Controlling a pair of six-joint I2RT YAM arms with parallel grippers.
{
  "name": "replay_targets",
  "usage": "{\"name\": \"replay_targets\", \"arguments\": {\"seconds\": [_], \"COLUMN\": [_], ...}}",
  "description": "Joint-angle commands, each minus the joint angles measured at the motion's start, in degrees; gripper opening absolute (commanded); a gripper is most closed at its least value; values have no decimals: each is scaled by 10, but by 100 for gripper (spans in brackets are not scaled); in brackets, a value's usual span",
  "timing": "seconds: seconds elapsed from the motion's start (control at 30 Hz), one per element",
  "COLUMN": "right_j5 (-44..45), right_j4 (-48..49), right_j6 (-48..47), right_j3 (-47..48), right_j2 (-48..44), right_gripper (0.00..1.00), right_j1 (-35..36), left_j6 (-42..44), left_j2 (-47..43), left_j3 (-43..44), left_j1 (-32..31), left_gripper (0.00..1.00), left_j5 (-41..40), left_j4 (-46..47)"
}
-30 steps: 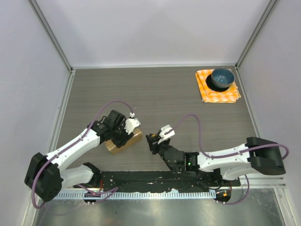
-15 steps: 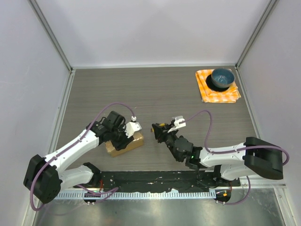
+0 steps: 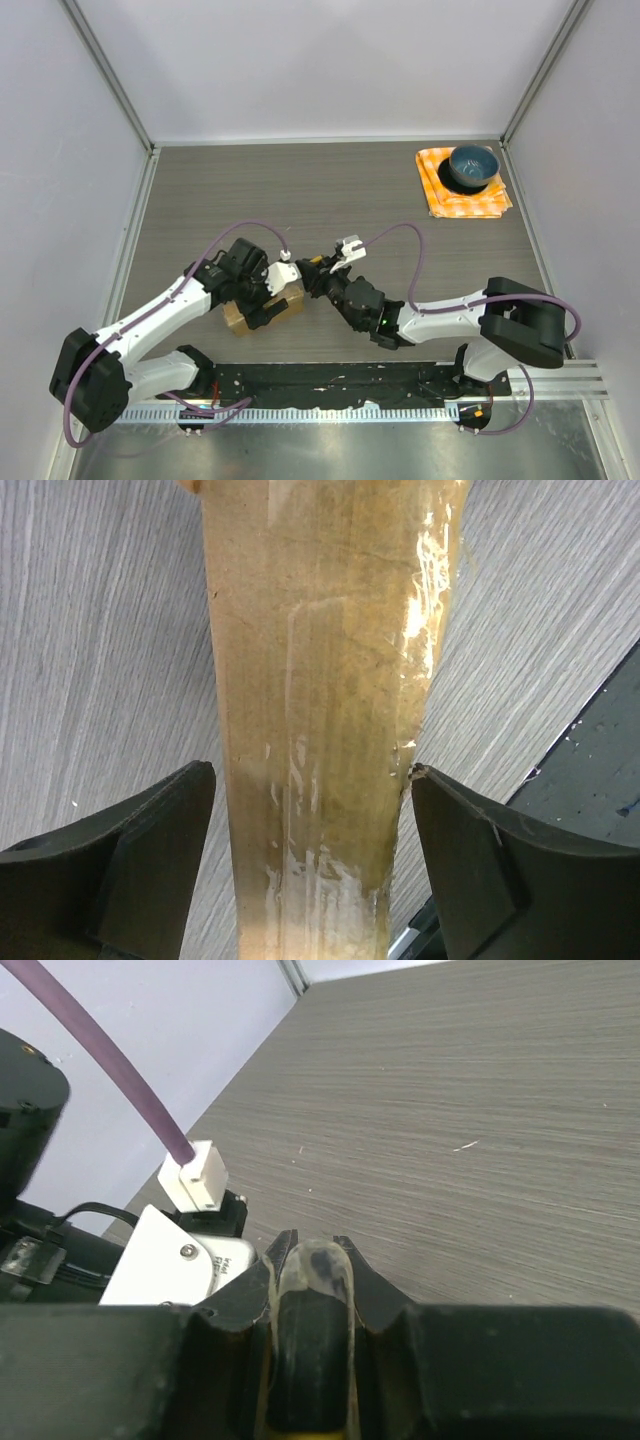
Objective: Unpack the express box
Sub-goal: Cut the express box at the center of the board.
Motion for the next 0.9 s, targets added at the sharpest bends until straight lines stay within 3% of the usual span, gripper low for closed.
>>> {"name": "replay_targets", "arguments": {"seconds": [0.0,0.4,0.6,0.77,0.87], "right_j5": [-5,9,24,38,45], "right_j4": [-7,-48,-55,-66,-75], "right_j6": [1,-48,-75,-96,-99], "right_j3": [32,57,67,72,73], "right_j2": [12,41,49,49,46], "right_gripper": [1,1,1,1,1], "right_j1": [0,9,21,31,37], "left_j6": [-3,16,33,35,28], "left_j2": [-20,-57,-62,-60,-59], "left_j3": [33,24,9,3,2], "left_j1": [-3,0,16,16,16], "left_gripper": [86,87,79,60,59], "left_j5": [-5,-14,-13,-4,3], "left_j4": [-25,-80,-76,-71,-63]}}
